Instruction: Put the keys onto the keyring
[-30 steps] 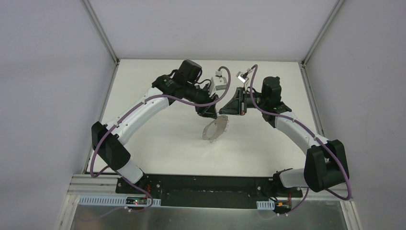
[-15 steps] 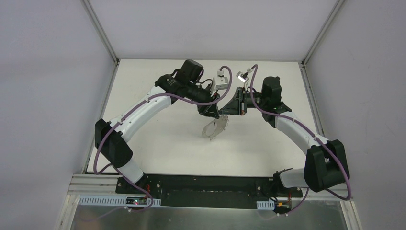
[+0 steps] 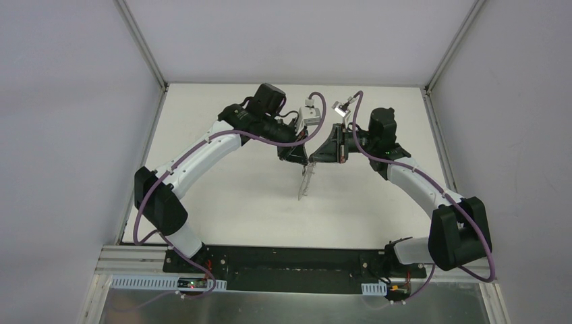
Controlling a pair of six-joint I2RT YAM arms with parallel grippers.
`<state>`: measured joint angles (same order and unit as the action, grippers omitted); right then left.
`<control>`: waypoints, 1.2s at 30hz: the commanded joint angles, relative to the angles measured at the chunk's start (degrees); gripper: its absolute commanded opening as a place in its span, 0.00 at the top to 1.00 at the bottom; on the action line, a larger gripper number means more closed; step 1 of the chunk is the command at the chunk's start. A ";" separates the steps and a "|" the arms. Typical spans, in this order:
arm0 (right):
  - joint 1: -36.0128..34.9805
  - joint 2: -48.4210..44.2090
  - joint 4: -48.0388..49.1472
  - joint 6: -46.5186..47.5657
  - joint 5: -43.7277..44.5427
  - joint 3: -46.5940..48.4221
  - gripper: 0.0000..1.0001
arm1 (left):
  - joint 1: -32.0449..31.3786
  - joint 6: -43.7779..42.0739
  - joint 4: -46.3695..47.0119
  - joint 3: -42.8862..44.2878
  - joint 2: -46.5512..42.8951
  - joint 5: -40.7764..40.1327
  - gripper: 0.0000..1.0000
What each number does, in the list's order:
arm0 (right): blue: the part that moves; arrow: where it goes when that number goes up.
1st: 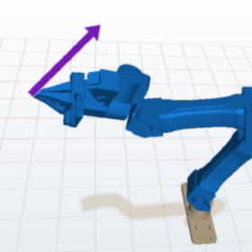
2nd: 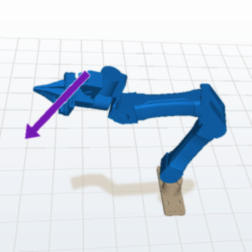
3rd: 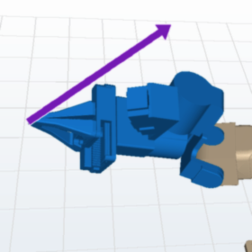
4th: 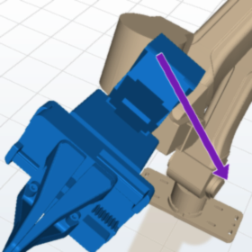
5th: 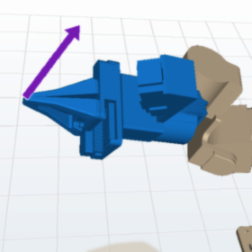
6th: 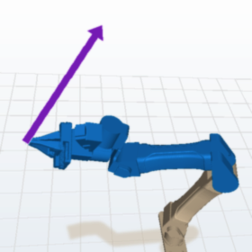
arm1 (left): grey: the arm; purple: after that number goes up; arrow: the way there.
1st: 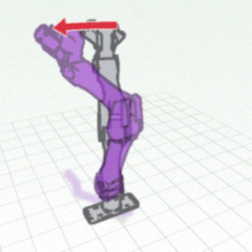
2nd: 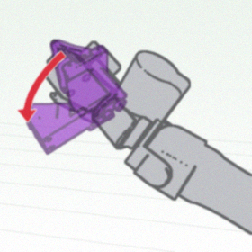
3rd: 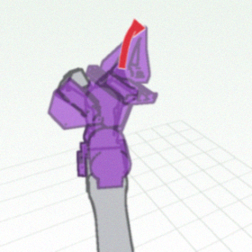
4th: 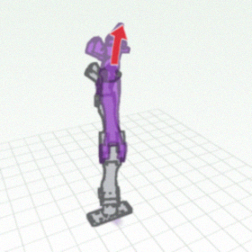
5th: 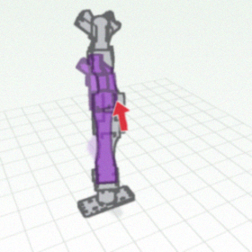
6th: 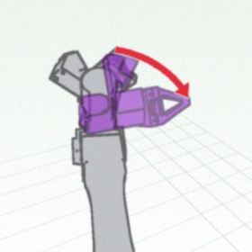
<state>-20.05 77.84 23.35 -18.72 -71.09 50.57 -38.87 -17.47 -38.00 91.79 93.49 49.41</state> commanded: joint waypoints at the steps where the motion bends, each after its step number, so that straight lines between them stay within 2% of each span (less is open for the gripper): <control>1: 0.28 -1.31 3.03 -0.09 -0.54 1.03 1.00 | 0.18 0.07 -0.42 1.67 0.13 3.29 0.98; 11: 0.33 -2.19 2.92 1.87 -0.43 0.66 1.00 | 0.18 2.10 -3.60 3.86 0.81 1.37 1.00; 13: 0.35 -3.16 0.47 4.62 0.16 0.71 0.90 | 0.12 3.61 -5.03 4.81 0.81 -0.59 1.00; 17: 0.30 -4.82 -4.74 9.41 1.16 1.74 0.77 | 0.11 7.63 -9.74 7.61 1.75 -2.24 1.00; 24: 0.36 -5.42 -5.78 10.28 1.39 2.26 0.62 | -0.40 14.81 -18.41 12.62 4.84 -1.89 1.00; 30: 0.17 -5.51 -5.69 10.20 1.16 2.21 0.58 | -0.50 20.20 -18.67 13.46 5.98 1.19 1.00; 36: -1.01 -5.26 -5.35 10.11 0.23 1.91 0.60 | -0.75 22.69 -16.53 13.32 6.42 3.30 1.00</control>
<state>-20.29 74.02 16.64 -9.91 -69.45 50.57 -39.03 1.69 -55.22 102.72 100.18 49.19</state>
